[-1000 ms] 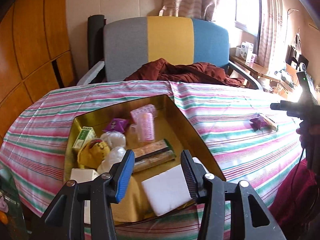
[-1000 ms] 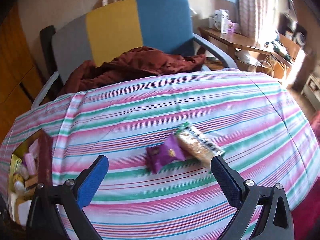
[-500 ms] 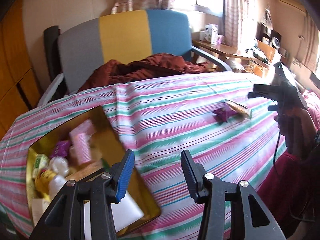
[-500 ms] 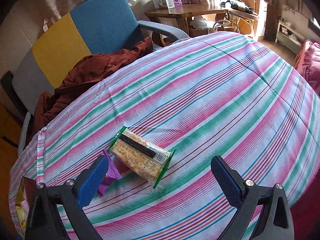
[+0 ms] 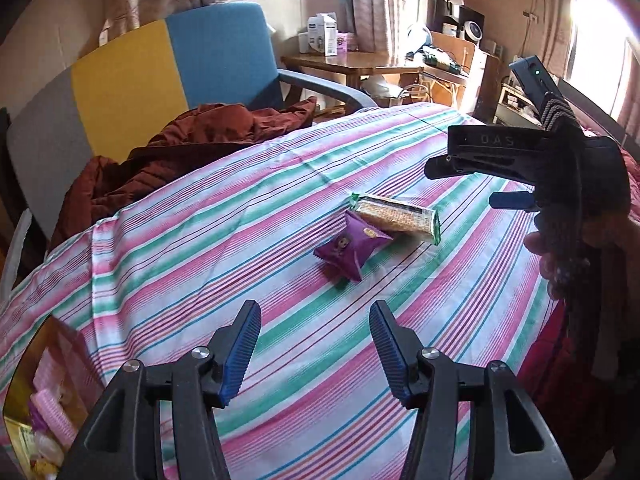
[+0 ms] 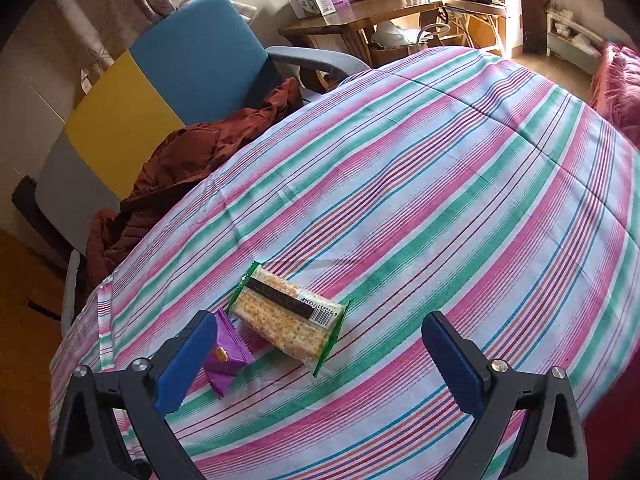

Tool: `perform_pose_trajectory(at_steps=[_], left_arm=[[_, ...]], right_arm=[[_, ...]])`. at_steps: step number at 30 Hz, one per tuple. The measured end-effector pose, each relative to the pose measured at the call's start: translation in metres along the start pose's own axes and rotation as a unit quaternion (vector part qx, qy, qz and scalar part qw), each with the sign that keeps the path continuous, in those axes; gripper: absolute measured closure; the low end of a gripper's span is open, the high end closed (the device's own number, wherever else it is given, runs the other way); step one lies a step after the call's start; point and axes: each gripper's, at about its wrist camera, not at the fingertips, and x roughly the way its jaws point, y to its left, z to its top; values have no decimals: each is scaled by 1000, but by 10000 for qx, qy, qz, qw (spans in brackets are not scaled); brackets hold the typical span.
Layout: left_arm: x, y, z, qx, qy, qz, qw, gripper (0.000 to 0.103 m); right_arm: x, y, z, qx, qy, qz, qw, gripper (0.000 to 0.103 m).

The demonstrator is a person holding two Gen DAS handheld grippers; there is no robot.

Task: Organize objects
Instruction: 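Move both open grippers back to the purple sachet and cracker packet, then grasp the purple sachet with the left gripper while the right grasps the cracker packet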

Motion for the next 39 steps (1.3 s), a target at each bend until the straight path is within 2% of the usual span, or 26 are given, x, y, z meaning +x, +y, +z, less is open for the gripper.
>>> perform_pose_trajectory(at_steps=[6,10,19,20,21,22,26,32,37,39], left_arm=[[46,-15,21,471,160,-188,9986,43],[75,-16,30,592,332,-297,9973,43],[118,-25,50,887,438,-413,9942,43],[122,-25,51,850,461,-441,9943,46],[126,-25,51,795,503,-465,9945,64],[128,-24,50,727,553,-437,9949,69],[119,-13,39,263,566,-599,9963,70],[85,6,0,-536,675,-250,9960,70],[54,17,-39,-1065,561,140,9926,70],[46,21,-54,-1196,532,170,9912,69]], right_arm=[[2,2,-1,-26,83,136,9999,0],[3,-1,-1,57,168,231,9996,0],[7,0,-3,57,247,259,9993,0],[7,0,-3,60,247,242,9994,0],[8,-1,-3,69,248,222,9994,0],[8,-1,-3,79,251,198,9995,0],[10,-1,-3,68,268,140,9995,0],[12,4,-5,-92,288,-3,9995,0],[17,17,-10,-451,365,-176,9982,0],[20,23,-13,-645,423,-261,9967,0]])
